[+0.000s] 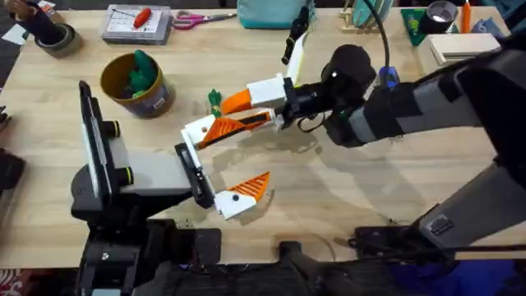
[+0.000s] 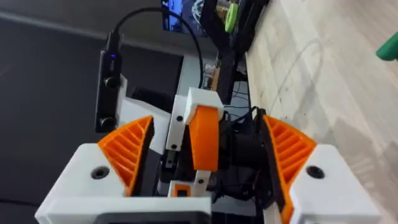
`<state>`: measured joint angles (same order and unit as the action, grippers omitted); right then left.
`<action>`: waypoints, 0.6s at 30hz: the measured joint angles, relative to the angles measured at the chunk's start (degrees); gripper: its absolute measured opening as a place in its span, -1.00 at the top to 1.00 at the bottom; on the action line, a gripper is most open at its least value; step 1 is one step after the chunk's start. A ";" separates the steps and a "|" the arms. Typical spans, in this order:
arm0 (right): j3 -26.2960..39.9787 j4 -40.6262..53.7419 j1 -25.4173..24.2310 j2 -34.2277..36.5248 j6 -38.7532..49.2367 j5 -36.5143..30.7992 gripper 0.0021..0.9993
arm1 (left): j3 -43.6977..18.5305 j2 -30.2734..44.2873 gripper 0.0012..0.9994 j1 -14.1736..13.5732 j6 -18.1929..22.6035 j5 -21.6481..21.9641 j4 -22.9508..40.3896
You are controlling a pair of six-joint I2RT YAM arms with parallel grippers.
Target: Pick up the gripper from the table and insert it into the empty holder that is missing its gripper. Then pick up a screw, insert it into the mounting hole, and use the screwdriver to tighten it. Finally, clean up the table by picking up the vegetable and placing it into the bucket.
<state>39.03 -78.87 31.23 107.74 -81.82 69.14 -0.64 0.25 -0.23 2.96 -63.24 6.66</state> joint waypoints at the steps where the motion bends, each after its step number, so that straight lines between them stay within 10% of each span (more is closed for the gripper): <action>1: 0.00 -0.02 -0.33 0.00 0.00 0.40 -0.99 | 0.00 0.00 -0.97 0.00 -0.01 0.00 0.00; 11: 0.03 1.70 -4.78 -0.20 1.27 2.69 -1.00 | 0.01 0.00 -0.97 0.00 -0.02 -0.02 0.00; 18: 3.32 23.25 -12.32 -8.24 11.31 2.15 -0.99 | 0.00 0.00 -0.97 0.00 0.00 -0.02 0.00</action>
<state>42.35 -55.62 18.91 99.51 -70.51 71.29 -0.64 0.25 -0.23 2.96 -63.26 6.66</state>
